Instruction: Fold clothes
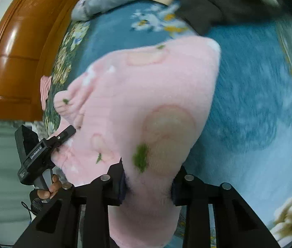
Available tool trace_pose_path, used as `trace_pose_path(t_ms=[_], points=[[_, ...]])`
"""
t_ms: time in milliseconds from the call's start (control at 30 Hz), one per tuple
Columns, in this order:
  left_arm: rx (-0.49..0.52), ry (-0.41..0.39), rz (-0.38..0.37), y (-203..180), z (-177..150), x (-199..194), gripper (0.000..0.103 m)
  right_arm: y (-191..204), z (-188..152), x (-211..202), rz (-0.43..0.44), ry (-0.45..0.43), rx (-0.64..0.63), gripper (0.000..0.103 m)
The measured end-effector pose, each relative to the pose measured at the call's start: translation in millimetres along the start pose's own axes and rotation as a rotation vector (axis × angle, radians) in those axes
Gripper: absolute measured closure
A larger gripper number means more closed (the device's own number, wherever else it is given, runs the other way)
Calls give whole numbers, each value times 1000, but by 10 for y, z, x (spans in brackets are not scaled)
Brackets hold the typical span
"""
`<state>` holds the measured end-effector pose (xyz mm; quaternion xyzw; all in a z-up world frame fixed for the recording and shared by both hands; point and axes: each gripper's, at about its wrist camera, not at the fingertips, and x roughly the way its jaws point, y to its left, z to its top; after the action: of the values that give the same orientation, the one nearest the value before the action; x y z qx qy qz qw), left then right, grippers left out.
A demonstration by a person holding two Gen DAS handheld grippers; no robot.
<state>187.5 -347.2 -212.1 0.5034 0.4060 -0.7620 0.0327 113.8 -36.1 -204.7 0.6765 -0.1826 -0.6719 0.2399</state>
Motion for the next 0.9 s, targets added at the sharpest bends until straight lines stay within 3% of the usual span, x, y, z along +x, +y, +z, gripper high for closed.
trace_pose_path(t_ms=[200,367,467,667,800,900], points=[[-6,-148,-49,-32,32,-390,57,719,470,-200,-42,74,-280,73],[-76,-372,-45,269,542,-914,57,1714,1173,-120,-28,66,-539,73],[-145,-478,6,564,920,-1156,57,2450,1630,203,-11,83,-717,73],[-245,-610,118,1092,1508,-1378,57,3709,2235,1089,-27,119,-997,73],[-295,-638,147,1409,1782,-1347,56,4235,2576,1658,-51,148,-1085,72],[-355,-590,124,1698,1833,-1101,55,4388,2753,2065,-93,154,-1109,69]])
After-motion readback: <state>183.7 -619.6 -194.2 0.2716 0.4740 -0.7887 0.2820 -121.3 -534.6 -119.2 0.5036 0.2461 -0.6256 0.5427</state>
